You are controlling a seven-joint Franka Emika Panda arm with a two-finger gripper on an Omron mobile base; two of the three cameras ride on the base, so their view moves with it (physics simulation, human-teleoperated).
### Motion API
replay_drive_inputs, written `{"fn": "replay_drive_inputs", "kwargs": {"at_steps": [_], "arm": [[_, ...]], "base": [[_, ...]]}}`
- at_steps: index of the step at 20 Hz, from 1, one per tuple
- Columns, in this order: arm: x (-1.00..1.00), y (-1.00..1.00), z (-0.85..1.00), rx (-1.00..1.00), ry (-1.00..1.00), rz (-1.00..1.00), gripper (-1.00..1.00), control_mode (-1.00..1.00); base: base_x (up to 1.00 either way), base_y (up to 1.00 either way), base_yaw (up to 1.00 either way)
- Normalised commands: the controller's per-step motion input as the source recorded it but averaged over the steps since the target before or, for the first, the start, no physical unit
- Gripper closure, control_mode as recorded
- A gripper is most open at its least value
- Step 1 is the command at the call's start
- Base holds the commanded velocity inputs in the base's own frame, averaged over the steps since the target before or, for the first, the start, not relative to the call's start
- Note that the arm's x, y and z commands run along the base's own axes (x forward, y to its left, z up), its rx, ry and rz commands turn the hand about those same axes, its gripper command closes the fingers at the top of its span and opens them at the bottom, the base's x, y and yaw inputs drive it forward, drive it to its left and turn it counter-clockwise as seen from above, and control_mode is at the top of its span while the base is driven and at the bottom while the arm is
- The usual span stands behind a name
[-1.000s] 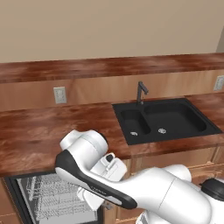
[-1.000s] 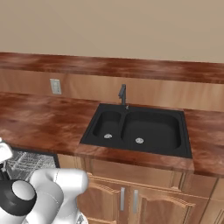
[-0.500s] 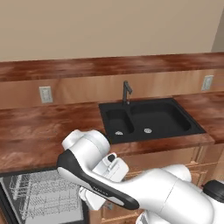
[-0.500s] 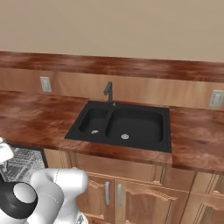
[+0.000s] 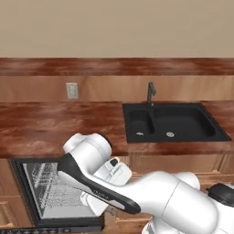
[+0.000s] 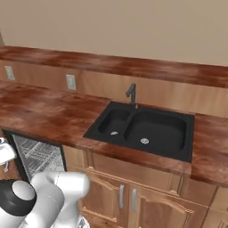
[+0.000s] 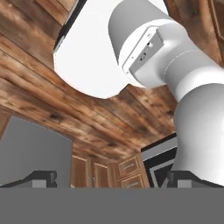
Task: Open the dishwasher door and pull out the top rack.
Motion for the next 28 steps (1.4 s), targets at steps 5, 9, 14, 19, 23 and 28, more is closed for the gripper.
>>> {"fn": "replay_drive_inputs", "kwargs": {"at_steps": [5, 9, 14, 19, 23, 28], "arm": [[0.0, 0.0, 0.0, 0.0, 0.0, 0.0, -1.0, 1.0], [0.0, 0.0, 0.0, 0.0, 0.0, 0.0, -1.0, 1.0], [0.0, 0.0, 0.0, 0.0, 0.0, 0.0, -1.0, 1.0], [0.0, 0.0, 0.0, 0.0, 0.0, 0.0, -1.0, 1.0], [0.0, 0.0, 0.0, 0.0, 0.0, 0.0, -1.0, 1.0], [0.0, 0.0, 0.0, 0.0, 0.0, 0.0, -1.0, 1.0]], "base": [[-0.09, -0.25, 0.34], [0.0, -0.21, 0.33], [0.0, -0.09, 0.35], [0.14, -0.21, 0.28], [0.28, -0.19, 0.25], [0.3, -0.43, 0.26]]}}
